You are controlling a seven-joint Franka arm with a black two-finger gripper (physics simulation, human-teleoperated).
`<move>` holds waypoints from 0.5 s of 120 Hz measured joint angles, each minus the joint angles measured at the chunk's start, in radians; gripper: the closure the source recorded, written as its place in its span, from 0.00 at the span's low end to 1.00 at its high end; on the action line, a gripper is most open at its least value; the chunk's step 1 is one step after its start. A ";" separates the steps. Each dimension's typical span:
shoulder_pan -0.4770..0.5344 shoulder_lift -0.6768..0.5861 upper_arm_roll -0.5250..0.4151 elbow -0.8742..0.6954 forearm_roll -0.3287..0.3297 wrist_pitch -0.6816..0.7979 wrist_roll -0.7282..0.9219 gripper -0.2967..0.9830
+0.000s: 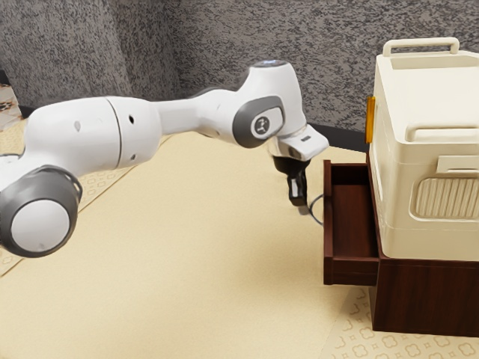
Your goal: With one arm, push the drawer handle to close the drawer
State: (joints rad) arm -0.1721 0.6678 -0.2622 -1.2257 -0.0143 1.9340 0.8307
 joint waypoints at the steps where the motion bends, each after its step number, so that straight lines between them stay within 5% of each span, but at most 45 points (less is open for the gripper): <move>1: -0.001 0.001 0.000 0.002 0.000 0.000 -0.001 0.85; 60: -0.038 0.050 -0.009 0.057 -0.003 0.060 -0.049 0.85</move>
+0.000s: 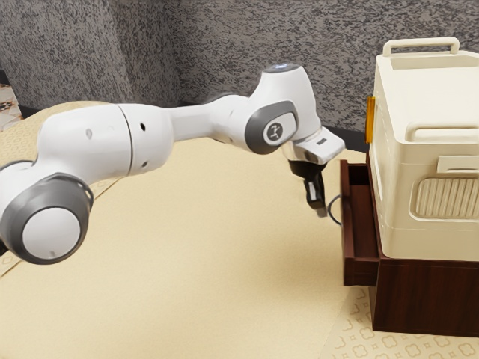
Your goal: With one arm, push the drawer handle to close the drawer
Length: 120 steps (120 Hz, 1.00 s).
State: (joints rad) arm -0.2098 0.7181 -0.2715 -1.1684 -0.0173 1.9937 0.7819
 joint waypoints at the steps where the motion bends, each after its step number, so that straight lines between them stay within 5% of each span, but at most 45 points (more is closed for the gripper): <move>1: 0.000 0.001 0.000 0.000 0.000 0.002 -0.001 0.85; 98: 0.000 0.080 -0.070 0.081 0.010 0.173 -0.048 0.84; 106: 0.048 -0.050 -0.076 -0.049 0.006 0.179 -0.055 0.84; 120: 0.179 -0.507 -0.079 -0.279 -0.001 0.031 -0.071 0.85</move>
State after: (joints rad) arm -0.0304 0.2112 -0.3505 -1.4472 -0.0180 2.0246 0.7107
